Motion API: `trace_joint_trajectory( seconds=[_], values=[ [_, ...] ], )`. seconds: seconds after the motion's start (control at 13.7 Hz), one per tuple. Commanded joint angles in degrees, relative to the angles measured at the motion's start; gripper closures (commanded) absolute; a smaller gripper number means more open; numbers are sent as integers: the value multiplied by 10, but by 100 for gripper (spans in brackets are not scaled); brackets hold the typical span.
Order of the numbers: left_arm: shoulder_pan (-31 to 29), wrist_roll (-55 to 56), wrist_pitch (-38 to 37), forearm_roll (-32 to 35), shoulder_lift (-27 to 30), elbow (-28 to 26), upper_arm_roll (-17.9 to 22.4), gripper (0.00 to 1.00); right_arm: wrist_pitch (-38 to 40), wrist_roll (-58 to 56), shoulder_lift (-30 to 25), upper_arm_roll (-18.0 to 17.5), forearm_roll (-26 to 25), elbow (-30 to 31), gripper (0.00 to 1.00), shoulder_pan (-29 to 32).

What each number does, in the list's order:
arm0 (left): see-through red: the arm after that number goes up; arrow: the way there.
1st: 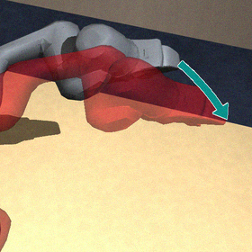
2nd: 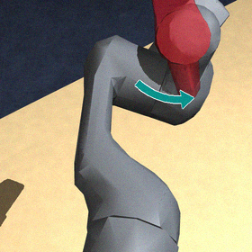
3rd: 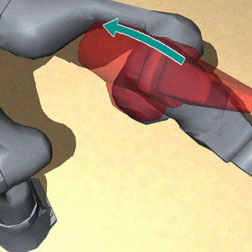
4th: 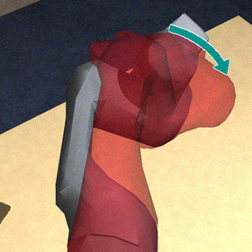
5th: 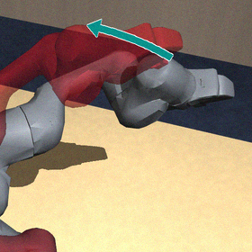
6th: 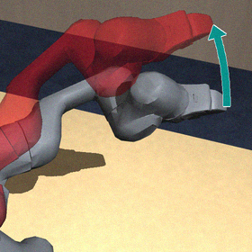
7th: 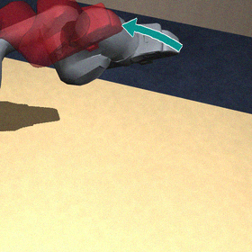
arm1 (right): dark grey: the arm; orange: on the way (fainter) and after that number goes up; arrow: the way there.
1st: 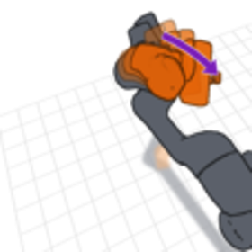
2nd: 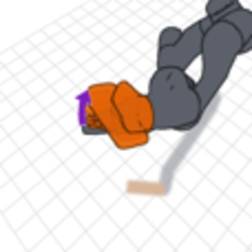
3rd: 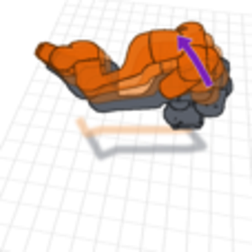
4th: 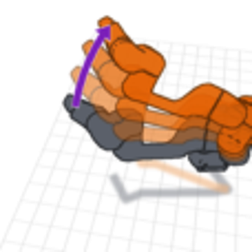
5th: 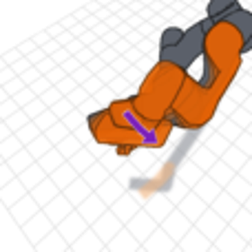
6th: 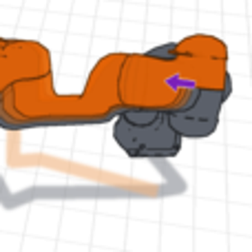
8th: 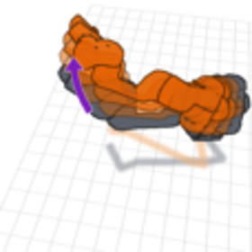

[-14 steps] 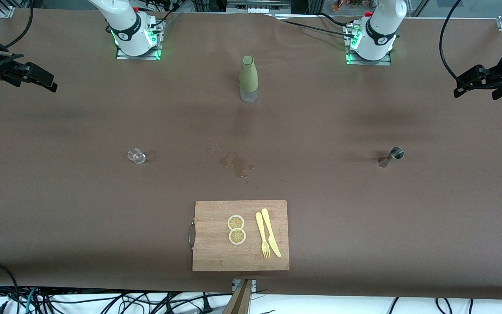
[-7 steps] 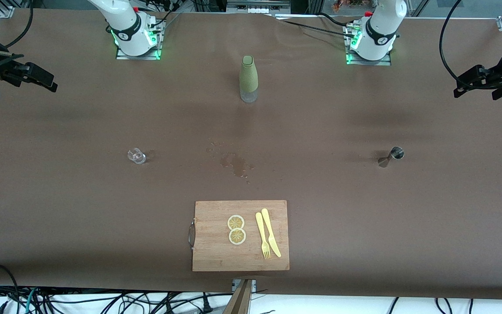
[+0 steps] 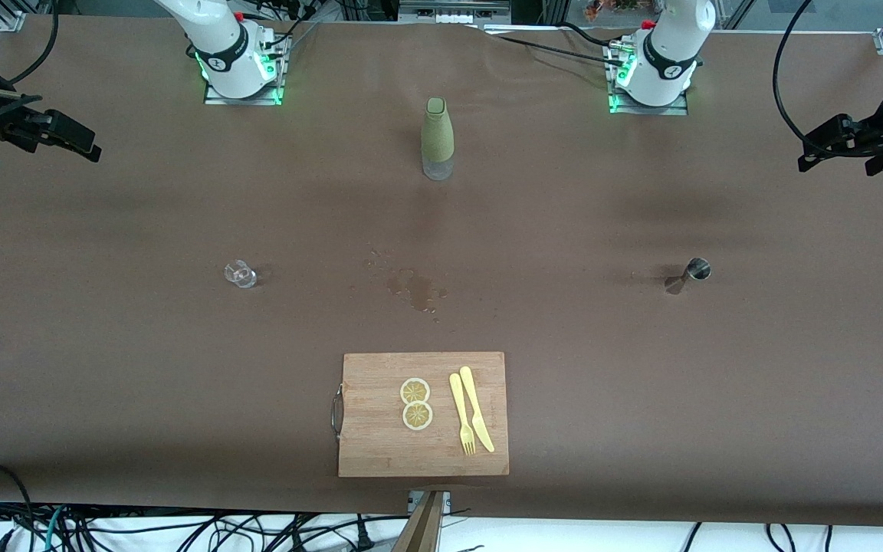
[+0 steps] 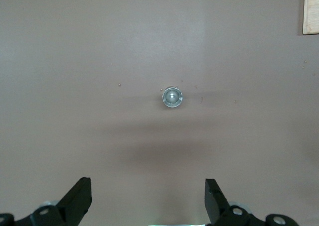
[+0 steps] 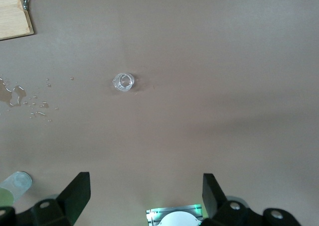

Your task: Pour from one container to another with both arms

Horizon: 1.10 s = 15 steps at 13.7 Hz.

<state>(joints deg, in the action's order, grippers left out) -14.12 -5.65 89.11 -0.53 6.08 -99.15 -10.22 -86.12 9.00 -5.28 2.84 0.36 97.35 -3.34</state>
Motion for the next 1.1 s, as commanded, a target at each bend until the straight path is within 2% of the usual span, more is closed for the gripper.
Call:
trace_joint_trajectory(
  seconds=[0.0, 1.03],
  values=[
    [5, 9, 1, 0, -4, 7, 1, 0, 9, 8, -3, -1, -7, -6, 0, -3],
    [5, 8, 1, -2, -5, 6, 2, 0, 17, 5, 11, 1, 0, -4, 0, -1]
  ],
)
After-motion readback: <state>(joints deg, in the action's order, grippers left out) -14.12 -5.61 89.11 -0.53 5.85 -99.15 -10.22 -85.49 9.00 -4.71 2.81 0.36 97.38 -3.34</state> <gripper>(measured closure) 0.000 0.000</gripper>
